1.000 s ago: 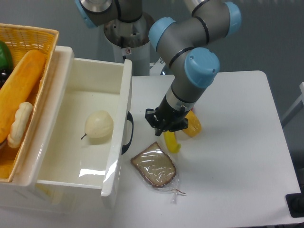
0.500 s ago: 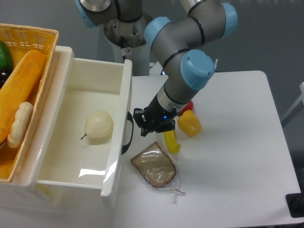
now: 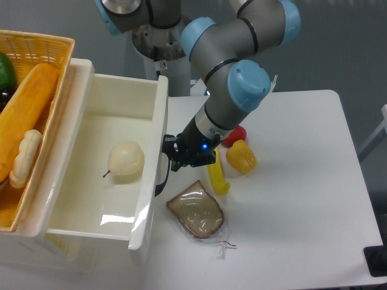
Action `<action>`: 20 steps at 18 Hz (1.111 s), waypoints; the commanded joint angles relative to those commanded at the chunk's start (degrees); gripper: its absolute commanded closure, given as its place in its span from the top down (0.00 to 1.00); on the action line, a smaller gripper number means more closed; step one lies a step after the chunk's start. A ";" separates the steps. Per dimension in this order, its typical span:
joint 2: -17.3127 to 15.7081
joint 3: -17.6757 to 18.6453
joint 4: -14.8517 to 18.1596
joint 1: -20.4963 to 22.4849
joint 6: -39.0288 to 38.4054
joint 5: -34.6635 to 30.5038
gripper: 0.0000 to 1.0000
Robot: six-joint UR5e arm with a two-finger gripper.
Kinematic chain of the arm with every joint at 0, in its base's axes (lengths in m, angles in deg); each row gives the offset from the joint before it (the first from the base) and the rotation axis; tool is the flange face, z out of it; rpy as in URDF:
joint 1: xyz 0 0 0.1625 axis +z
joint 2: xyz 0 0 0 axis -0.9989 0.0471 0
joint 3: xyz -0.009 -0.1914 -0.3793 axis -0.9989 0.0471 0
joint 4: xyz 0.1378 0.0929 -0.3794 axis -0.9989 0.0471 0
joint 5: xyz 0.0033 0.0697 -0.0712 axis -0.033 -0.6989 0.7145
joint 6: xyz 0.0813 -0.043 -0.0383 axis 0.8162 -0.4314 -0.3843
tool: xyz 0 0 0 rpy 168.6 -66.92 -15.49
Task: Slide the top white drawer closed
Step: 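Lower the gripper past the peppers to the drawer's front panel, then push the drawer front with the gripper into the cabinet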
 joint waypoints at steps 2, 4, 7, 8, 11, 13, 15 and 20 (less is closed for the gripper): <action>-0.61 0.00 0.00 -0.09 -0.79 0.70 0.09; -1.14 0.00 0.00 -0.96 -1.23 0.97 0.09; -2.02 0.09 0.00 -1.67 -1.84 1.06 0.09; -2.02 0.09 0.00 -2.02 -2.37 1.06 0.09; -2.29 0.35 0.00 -2.99 -2.81 1.06 0.09; -2.29 0.44 -0.09 -4.21 -3.42 1.06 0.09; -2.29 0.44 -0.09 -5.27 -4.39 1.05 0.09; -2.02 0.53 -0.09 -7.64 -5.18 0.97 0.09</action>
